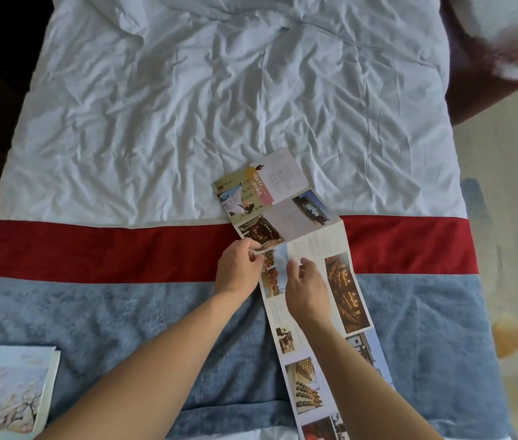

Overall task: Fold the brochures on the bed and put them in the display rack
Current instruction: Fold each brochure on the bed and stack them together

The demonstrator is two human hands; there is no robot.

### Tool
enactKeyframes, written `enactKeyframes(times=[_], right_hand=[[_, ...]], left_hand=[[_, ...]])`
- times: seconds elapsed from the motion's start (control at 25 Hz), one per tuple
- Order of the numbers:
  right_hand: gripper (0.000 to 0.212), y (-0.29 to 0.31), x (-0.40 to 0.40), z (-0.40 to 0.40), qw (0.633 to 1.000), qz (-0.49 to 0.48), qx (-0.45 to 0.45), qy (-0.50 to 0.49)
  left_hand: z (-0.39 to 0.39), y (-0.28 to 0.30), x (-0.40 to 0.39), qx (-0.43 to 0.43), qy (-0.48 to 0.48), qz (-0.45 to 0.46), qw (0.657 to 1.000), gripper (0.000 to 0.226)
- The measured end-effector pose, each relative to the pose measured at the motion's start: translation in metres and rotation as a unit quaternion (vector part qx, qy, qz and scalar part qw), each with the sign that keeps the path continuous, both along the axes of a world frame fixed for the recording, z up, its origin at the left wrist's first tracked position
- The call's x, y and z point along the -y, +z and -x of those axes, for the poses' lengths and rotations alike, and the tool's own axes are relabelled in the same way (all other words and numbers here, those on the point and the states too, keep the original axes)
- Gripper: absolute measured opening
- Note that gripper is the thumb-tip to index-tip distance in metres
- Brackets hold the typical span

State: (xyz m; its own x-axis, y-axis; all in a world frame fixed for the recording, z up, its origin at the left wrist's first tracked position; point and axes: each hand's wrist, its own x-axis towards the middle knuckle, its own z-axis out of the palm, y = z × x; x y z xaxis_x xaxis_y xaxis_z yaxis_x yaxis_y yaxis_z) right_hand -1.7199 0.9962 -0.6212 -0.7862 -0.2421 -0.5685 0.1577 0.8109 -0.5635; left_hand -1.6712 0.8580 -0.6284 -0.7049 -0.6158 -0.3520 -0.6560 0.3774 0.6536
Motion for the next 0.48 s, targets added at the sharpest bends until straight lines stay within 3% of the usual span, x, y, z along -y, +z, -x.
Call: enactKeyframes(times=[0.24,0.32,0.48], right_hand=[[0.028,0.008,0.005,0.001,0.996,0.013,0.037,-0.08],[0.032,0.01,0.009,0.001,0.99,0.001,0.046,-0.135],[0.016,0.016,0.017,-0.003,0.984,-0.003,0.034,-0.173]], left_hand=[[-0.024,0.015,-0.018,-0.02,-0.175,0.074,0.982,0.008],[-0.03,0.017,-0.019,-0.022,-0.227,0.075,0.971,0.01],[-0.042,0.015,-0.013,-0.048,-0.229,0.044,0.971,0.027]])
